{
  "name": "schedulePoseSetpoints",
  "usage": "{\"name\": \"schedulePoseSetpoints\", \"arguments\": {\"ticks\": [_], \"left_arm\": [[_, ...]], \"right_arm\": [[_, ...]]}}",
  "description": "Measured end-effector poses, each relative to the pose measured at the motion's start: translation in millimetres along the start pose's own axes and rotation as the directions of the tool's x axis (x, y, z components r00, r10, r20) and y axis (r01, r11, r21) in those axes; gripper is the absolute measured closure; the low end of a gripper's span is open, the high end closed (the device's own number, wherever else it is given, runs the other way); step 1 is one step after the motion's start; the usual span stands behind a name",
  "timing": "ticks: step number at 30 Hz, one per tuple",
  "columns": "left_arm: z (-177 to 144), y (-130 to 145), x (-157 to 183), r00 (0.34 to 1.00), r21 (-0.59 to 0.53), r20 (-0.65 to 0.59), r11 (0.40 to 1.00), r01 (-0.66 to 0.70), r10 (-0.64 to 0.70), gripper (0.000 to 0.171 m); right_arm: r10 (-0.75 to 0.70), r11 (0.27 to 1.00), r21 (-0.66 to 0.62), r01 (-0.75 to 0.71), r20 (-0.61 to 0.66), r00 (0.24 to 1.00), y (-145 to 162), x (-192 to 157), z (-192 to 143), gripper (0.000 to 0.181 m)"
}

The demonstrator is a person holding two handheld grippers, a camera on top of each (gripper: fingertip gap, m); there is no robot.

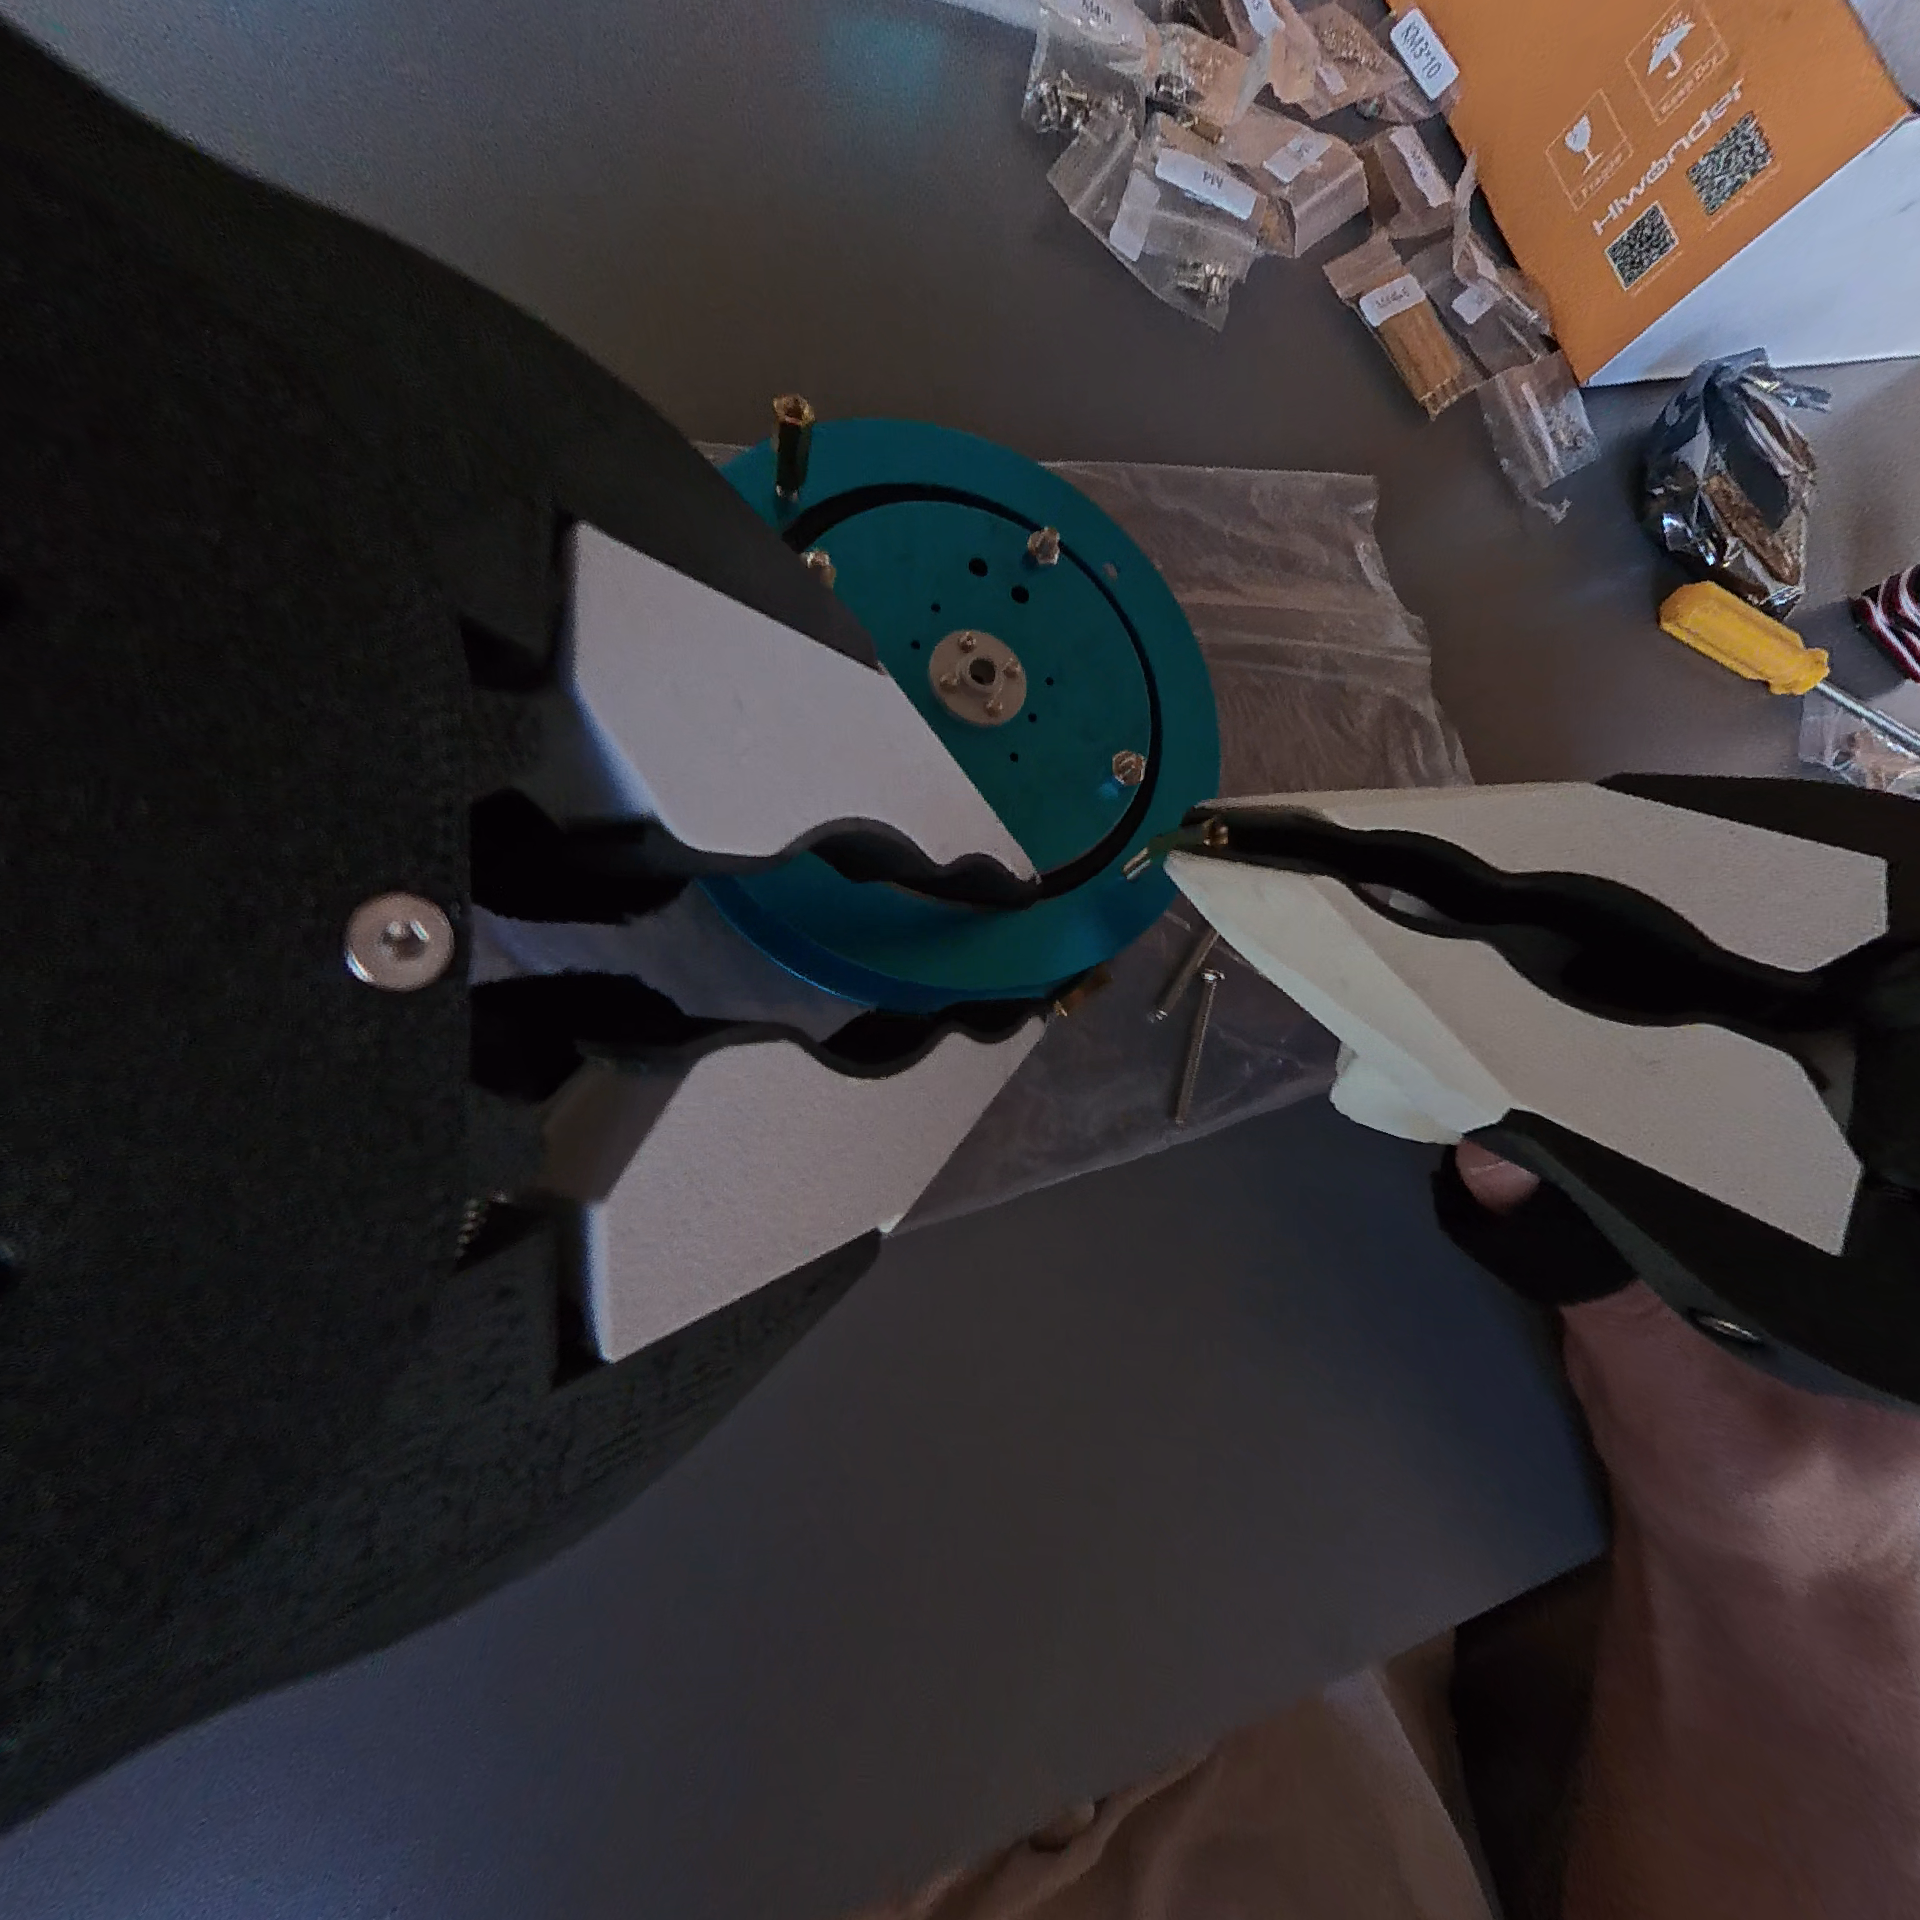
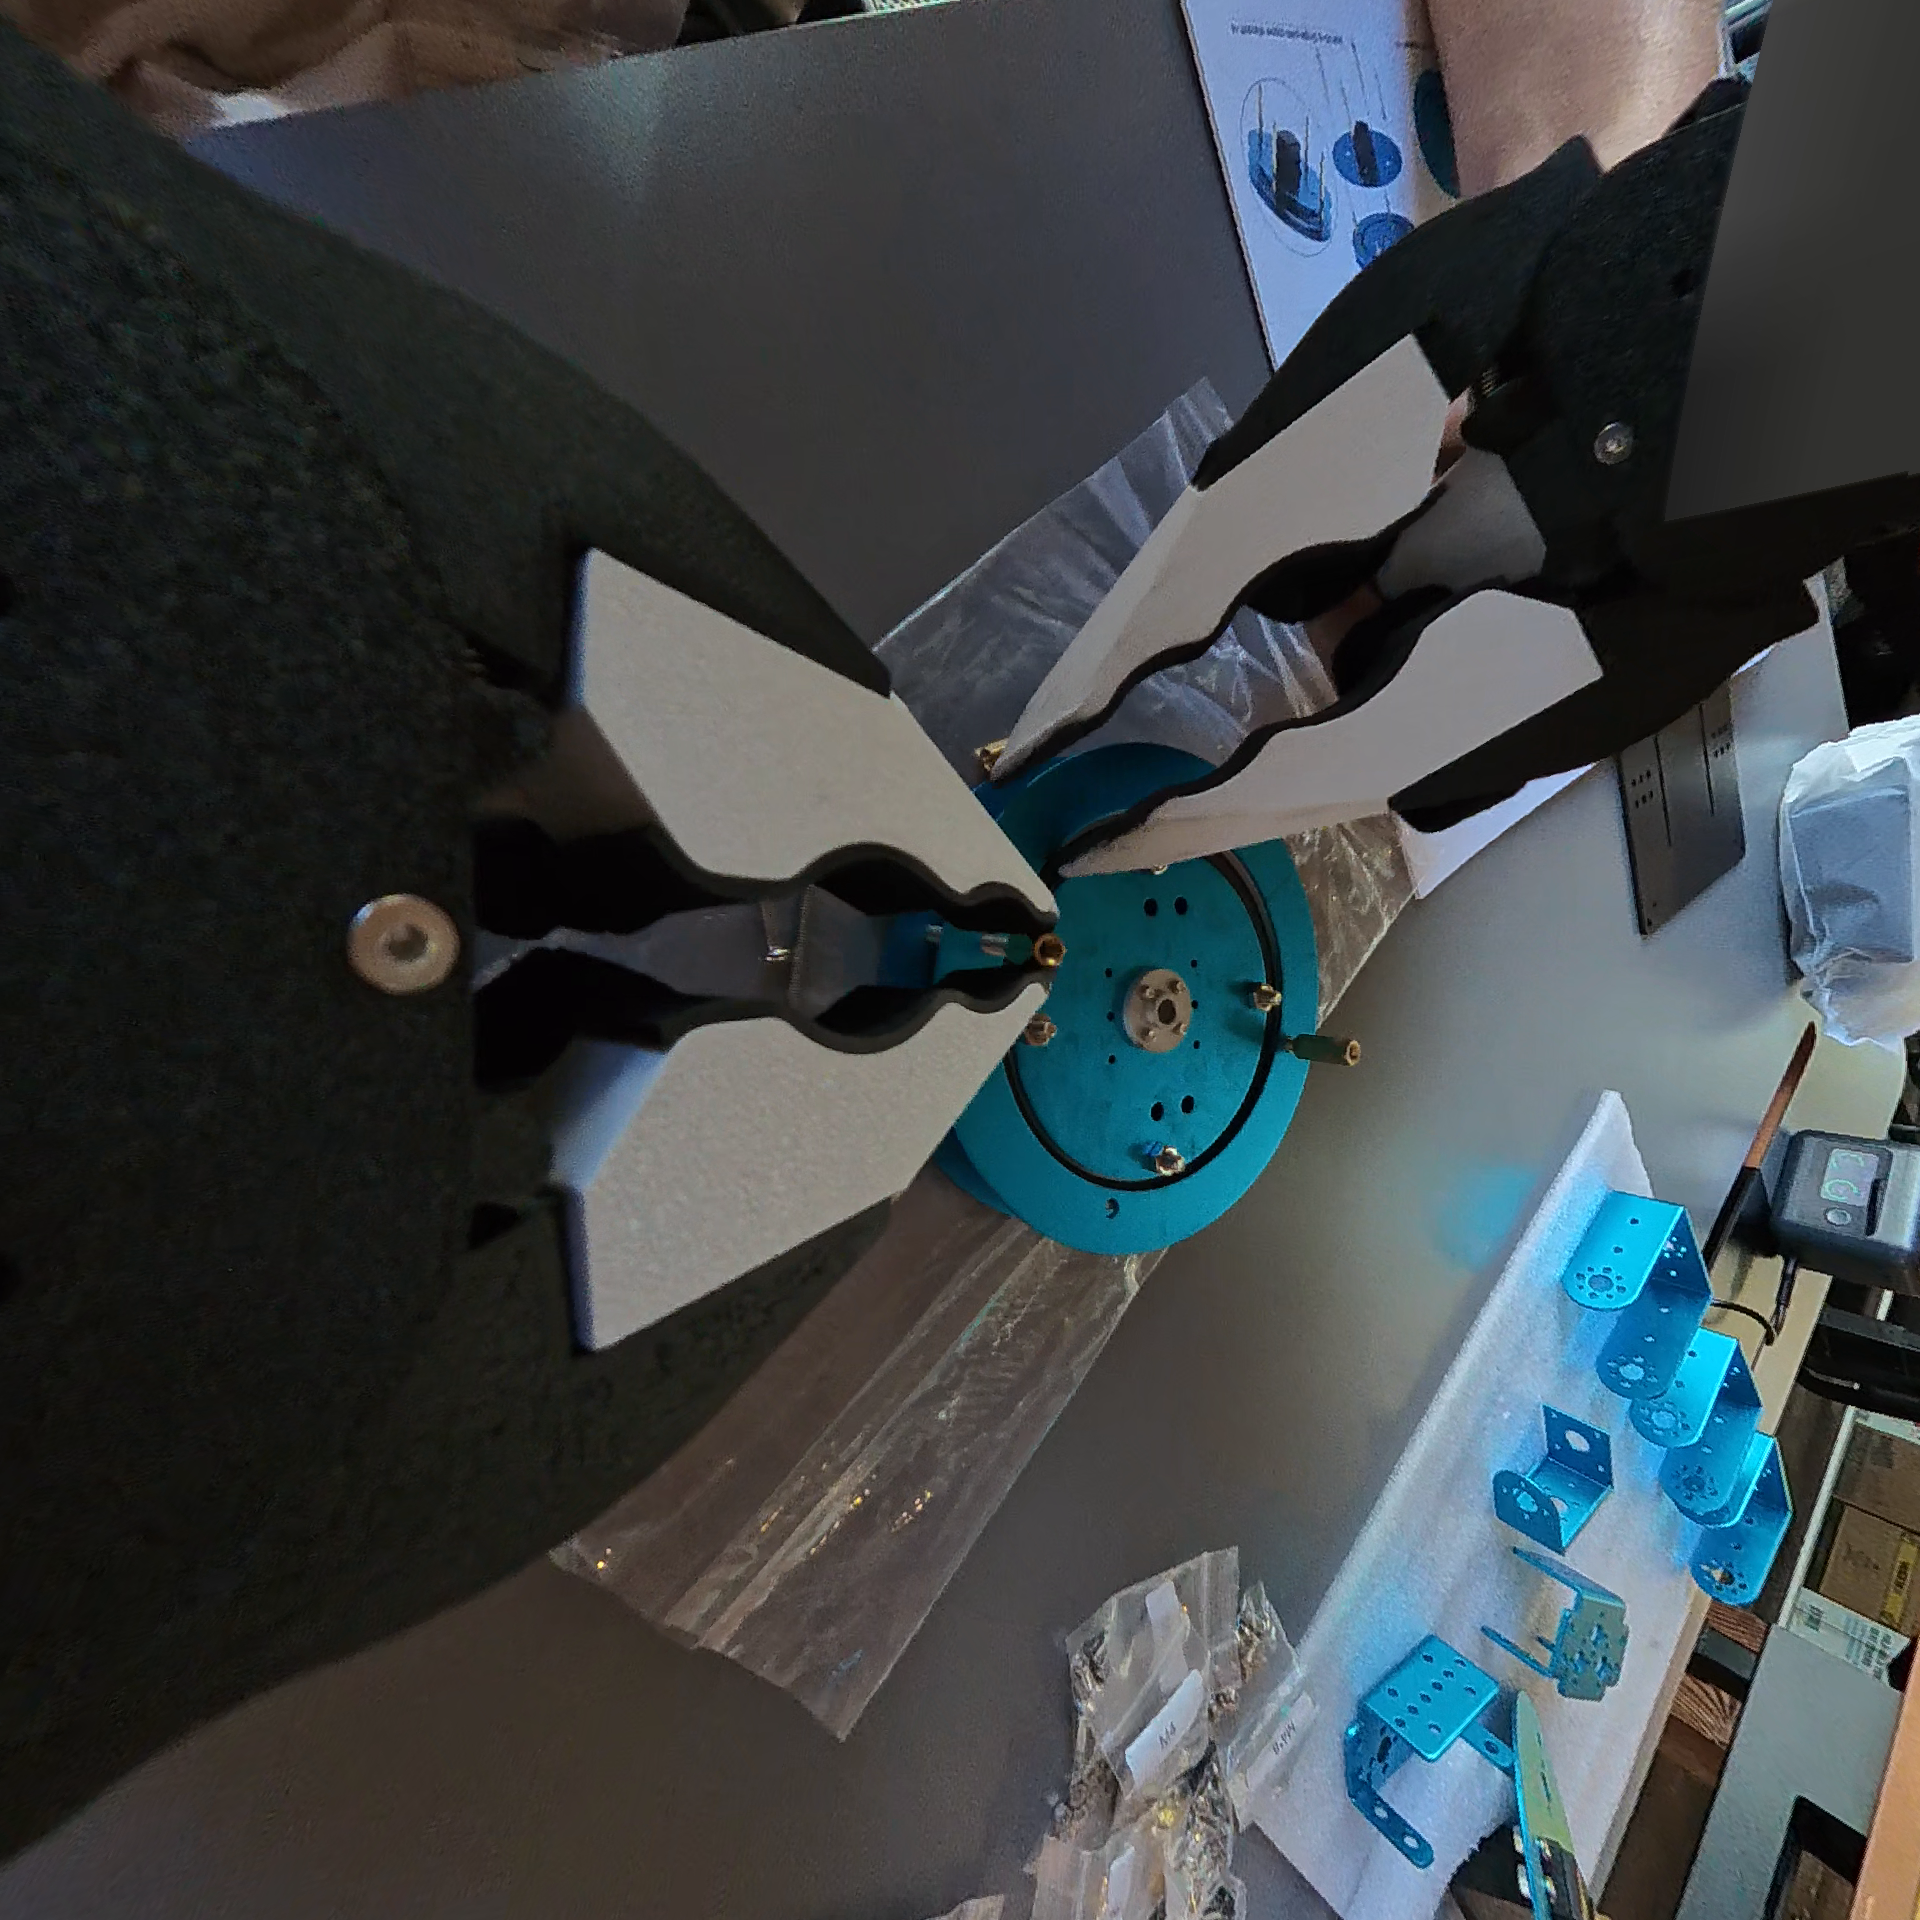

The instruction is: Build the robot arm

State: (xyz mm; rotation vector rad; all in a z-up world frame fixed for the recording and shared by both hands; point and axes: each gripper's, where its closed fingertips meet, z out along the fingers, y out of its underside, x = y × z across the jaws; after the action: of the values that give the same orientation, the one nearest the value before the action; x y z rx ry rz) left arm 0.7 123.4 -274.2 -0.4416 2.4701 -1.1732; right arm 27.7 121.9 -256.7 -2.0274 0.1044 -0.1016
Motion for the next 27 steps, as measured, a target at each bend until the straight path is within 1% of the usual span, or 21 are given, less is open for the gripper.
{"name": "schedulePoseSetpoints", "arguments": {"ticks": [12,18,20,22,24,27], "left_arm": [[1.3,-3.1,-1.1,1.0,0.015,0.006,1.0,0.013,-0.013,0.153],[-5.5,-7.5,-2.9,1.0,0.03,0.005,1.0,0.006,-0.006,0.153],[-15.6,-10.4,-10.4,1.0,0.038,0.027,0.999,-0.007,0.006,0.152],[-30.6,-14.4,-25.4,0.998,0.076,0.068,0.997,0.003,-0.009,0.151],[-44.5,-15.8,-40.5,0.994,0.124,0.078,0.99,0.062,-0.072,0.151],[-53.6,-11.8,-55.7,0.985,0.158,0.058,0.975,0.153,-0.164,0.151]], "right_arm": [[0.016,1.0,-0.011,-0.016,0.001,1.0,1.0,2.1,2.4,0.175],[0.025,1.0,-0.001,-0.025,0.008,1.0,-0.1,2.3,1.5,0.173],[0.027,1.0,0.013,-0.027,0.014,1.0,-1.7,1.7,-0.1,0.172],[0.034,0.999,0.02,-0.035,0.024,0.999,-2.4,0.9,-1.2,0.172],[0.041,0.999,0.022,-0.041,0.024,0.999,-2.4,1.4,-1.6,0.172],[0.044,0.998,0.035,-0.044,0.015,0.999,-3.9,3.0,-3.0,0.171]]}}
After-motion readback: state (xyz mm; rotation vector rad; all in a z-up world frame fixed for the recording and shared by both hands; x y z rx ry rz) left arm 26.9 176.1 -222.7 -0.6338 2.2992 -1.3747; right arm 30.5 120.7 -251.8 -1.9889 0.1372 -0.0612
